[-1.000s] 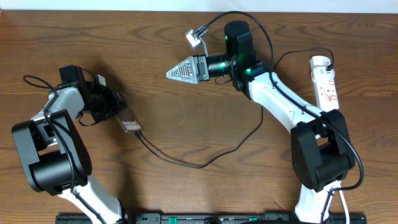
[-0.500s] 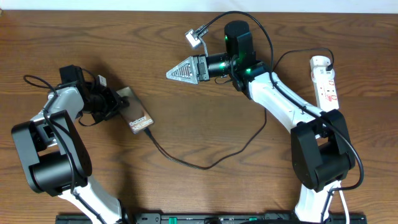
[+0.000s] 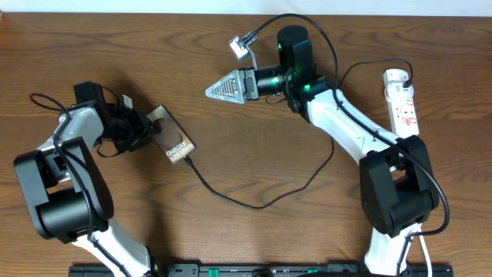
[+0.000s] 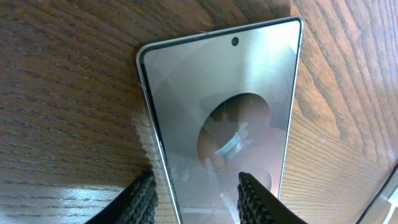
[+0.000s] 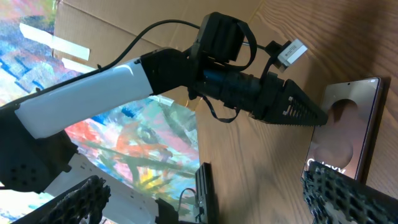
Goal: Plug charger to phone and switch on socket
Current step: 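Hold the phone flat on the table with the left gripper, then move the right gripper to the switch on the white power strip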
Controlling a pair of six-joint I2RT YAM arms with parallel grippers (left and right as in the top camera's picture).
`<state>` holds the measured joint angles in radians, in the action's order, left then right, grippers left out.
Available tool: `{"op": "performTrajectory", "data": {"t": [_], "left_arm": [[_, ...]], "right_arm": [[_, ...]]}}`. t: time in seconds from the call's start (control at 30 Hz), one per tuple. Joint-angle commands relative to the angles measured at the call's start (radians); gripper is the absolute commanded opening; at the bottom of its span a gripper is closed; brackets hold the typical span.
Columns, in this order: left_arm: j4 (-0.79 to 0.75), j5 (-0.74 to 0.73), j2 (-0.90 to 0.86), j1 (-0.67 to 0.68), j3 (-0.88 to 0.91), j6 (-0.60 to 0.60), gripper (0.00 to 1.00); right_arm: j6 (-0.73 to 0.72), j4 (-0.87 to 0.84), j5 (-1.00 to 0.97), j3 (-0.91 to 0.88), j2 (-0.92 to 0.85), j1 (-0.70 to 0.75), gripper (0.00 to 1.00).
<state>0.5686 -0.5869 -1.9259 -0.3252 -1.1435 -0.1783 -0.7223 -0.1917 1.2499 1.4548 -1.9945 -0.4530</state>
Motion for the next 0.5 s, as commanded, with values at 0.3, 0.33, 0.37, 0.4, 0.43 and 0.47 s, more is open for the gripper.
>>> {"op": "performTrajectory", "data": {"t": [0.3,0.33,0.37,0.4,0.43,0.47], "left_arm": [[0.058,-0.069,0.296,-0.013,-0.035,-0.003,0.8],[0.076,-0.08,0.345,-0.013,-0.035,-0.002,0.83],[0.093,-0.098,0.397,-0.013,-0.035,-0.002,0.84],[0.106,-0.116,0.441,-0.013,-0.035,-0.002,0.86],[0.117,-0.137,0.485,-0.013,-0.035,-0.002,0.87],[0.126,-0.157,0.536,-0.013,-0.035,-0.002,0.89]], "right_arm": [[0.098,0.098,0.021,0.015,0.005,0.015,0.99],[0.113,0.109,0.021,0.015,0.005,0.016,0.99],[0.131,0.124,0.022,0.015,0.005,0.018,0.99],[0.158,0.156,0.02,0.015,0.005,0.023,0.99],[0.173,0.181,0.016,0.015,0.005,0.028,0.99],[0.189,0.209,0.005,0.015,0.005,0.035,0.99]]}}
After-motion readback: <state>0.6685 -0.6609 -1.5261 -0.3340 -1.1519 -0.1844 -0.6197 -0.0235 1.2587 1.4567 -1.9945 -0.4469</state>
